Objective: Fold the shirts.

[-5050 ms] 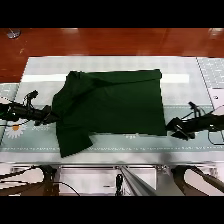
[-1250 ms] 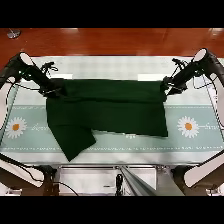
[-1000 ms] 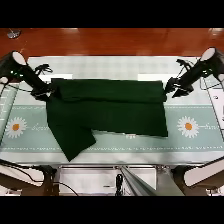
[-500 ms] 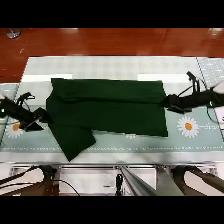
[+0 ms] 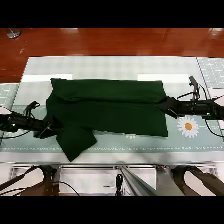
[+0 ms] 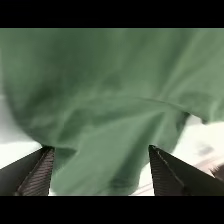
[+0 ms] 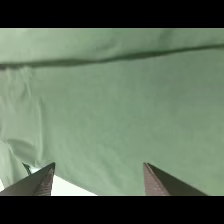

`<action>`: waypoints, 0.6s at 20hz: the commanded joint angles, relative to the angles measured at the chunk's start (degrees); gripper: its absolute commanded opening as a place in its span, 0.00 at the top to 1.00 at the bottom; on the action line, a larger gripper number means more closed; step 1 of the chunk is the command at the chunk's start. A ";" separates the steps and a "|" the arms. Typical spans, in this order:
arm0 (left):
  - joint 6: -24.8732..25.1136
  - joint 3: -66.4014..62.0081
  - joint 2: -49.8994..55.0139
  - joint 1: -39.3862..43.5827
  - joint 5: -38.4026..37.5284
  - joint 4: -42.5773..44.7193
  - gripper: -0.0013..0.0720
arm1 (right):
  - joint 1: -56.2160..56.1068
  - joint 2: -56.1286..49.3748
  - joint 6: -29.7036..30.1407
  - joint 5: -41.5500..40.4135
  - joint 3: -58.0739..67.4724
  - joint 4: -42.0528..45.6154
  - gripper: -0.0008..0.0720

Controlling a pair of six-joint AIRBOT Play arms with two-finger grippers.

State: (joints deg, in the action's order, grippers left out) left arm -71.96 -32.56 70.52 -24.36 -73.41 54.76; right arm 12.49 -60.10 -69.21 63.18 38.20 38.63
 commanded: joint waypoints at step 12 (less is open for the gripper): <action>2.54 1.05 -0.17 1.88 3.32 0.26 0.95 | 19.58 0.33 -10.45 16.46 -2.62 29.79 0.12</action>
State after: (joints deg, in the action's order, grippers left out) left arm -69.78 -30.94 70.50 -22.50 -69.12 55.83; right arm 30.65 -59.81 -73.63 75.00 38.02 55.94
